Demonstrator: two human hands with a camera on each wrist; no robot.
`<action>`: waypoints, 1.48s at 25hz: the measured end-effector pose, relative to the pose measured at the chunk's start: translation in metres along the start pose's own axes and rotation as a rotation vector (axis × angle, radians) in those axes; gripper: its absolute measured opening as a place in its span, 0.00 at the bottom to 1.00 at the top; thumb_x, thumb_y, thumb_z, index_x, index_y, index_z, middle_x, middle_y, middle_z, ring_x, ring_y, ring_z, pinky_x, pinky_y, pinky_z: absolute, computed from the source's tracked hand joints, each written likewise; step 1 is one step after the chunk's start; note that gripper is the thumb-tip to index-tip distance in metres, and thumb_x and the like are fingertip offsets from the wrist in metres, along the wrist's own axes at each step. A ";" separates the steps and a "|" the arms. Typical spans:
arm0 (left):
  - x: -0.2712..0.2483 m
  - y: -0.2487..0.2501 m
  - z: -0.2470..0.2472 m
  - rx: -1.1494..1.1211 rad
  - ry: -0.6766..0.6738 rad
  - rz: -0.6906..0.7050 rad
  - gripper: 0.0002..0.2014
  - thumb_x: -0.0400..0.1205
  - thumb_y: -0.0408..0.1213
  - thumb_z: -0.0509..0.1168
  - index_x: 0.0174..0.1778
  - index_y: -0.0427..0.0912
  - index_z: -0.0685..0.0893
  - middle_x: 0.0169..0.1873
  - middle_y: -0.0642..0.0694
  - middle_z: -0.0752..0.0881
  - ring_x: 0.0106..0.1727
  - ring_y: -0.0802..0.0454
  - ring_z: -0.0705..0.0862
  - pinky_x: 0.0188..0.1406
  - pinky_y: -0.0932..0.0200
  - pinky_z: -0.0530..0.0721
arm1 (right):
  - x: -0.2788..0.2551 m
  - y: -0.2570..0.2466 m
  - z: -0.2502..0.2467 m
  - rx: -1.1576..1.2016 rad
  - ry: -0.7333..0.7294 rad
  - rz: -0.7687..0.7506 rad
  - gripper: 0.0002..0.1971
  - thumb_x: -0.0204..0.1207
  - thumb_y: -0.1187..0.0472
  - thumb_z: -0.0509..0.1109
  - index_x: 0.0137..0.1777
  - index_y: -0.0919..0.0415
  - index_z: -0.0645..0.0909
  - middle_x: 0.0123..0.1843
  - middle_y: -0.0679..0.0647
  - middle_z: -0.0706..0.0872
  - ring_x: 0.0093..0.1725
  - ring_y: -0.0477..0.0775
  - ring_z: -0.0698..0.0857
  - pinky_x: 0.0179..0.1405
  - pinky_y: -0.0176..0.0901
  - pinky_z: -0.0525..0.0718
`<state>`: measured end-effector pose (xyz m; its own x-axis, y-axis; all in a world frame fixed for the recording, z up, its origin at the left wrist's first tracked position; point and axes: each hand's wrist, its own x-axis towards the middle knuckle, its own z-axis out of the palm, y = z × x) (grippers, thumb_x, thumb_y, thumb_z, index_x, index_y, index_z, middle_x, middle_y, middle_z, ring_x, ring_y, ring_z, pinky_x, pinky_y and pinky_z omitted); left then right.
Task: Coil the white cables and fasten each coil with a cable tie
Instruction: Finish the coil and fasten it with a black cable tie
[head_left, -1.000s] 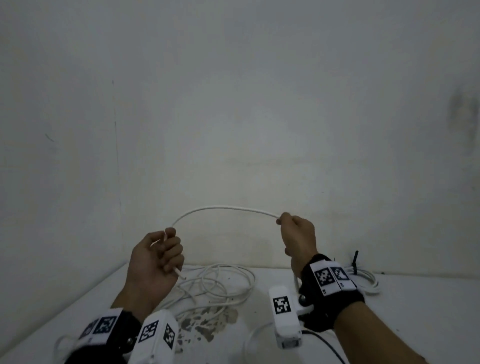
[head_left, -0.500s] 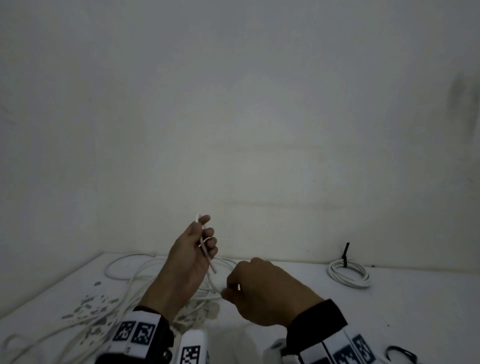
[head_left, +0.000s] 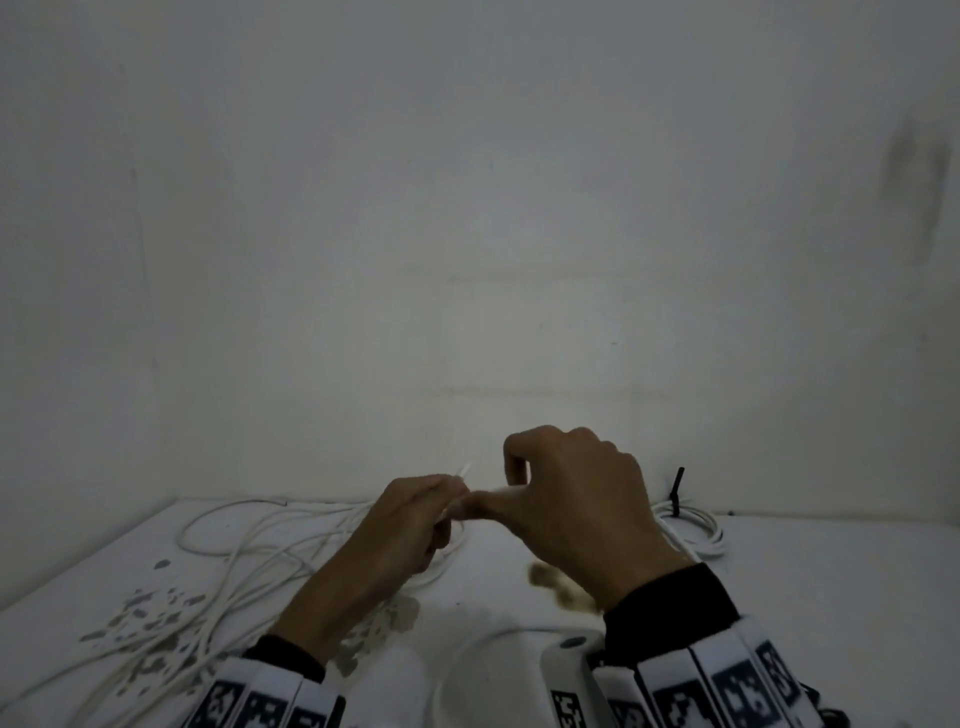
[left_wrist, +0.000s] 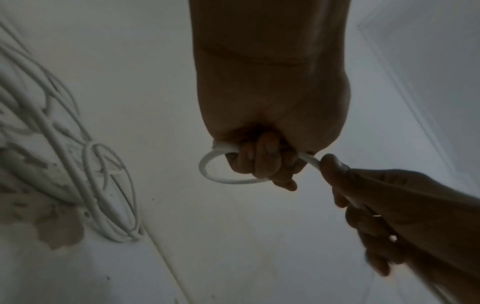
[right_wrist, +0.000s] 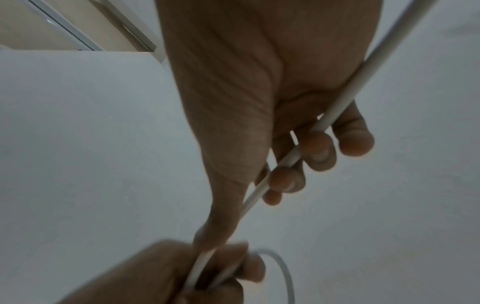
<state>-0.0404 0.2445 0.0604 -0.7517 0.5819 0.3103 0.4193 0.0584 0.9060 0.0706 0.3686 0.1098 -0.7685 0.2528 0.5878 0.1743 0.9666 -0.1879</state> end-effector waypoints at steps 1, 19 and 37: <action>0.001 -0.001 0.001 -0.009 0.033 0.008 0.27 0.89 0.41 0.56 0.20 0.49 0.75 0.18 0.51 0.66 0.19 0.57 0.60 0.22 0.61 0.58 | 0.001 0.001 0.003 0.025 0.009 0.024 0.31 0.62 0.21 0.70 0.36 0.52 0.77 0.33 0.45 0.82 0.35 0.48 0.81 0.31 0.41 0.71; 0.007 -0.006 0.000 -0.472 0.124 -0.294 0.29 0.78 0.63 0.64 0.24 0.52 0.55 0.19 0.52 0.53 0.19 0.54 0.52 0.25 0.58 0.53 | 0.011 0.044 0.012 0.576 0.072 0.222 0.18 0.80 0.41 0.69 0.36 0.52 0.86 0.20 0.43 0.77 0.25 0.41 0.76 0.27 0.38 0.70; -0.001 0.017 0.001 -0.719 0.136 -0.245 0.29 0.83 0.65 0.54 0.23 0.49 0.63 0.20 0.52 0.53 0.15 0.58 0.51 0.17 0.67 0.50 | -0.004 0.010 0.036 1.201 -0.186 0.233 0.05 0.71 0.70 0.80 0.44 0.67 0.87 0.37 0.59 0.82 0.31 0.58 0.84 0.36 0.62 0.92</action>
<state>-0.0321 0.2461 0.0748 -0.8558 0.5129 0.0669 -0.1664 -0.3955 0.9033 0.0532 0.3759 0.0771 -0.8875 0.3094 0.3415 -0.2810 0.2239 -0.9332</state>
